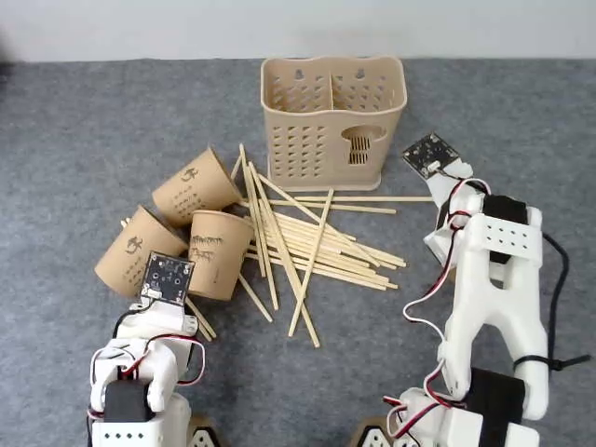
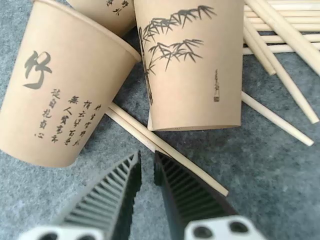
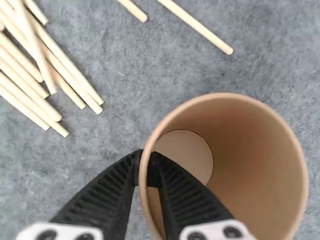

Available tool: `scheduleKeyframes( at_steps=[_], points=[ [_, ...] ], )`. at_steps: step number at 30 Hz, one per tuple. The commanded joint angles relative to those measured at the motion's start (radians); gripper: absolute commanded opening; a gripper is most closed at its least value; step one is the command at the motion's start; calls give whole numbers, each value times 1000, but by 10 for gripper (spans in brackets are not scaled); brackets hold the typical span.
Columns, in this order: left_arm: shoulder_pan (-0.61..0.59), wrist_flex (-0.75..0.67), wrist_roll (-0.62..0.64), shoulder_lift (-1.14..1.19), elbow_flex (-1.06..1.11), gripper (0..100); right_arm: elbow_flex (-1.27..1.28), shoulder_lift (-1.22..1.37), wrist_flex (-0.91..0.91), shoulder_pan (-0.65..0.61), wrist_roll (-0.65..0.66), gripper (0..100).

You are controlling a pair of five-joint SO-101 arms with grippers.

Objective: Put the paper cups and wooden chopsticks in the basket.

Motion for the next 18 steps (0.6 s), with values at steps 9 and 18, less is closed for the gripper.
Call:
scheduleKeyframes(
  at_steps=[9, 18],
  points=[
    [-2, 0, -15, -15, -35, 49, -28, -328, 7, -62, -92, 9],
    [-5, 2, -15, -15, -35, 49, 29, -440, -5, -136, -150, 9]
  ],
)
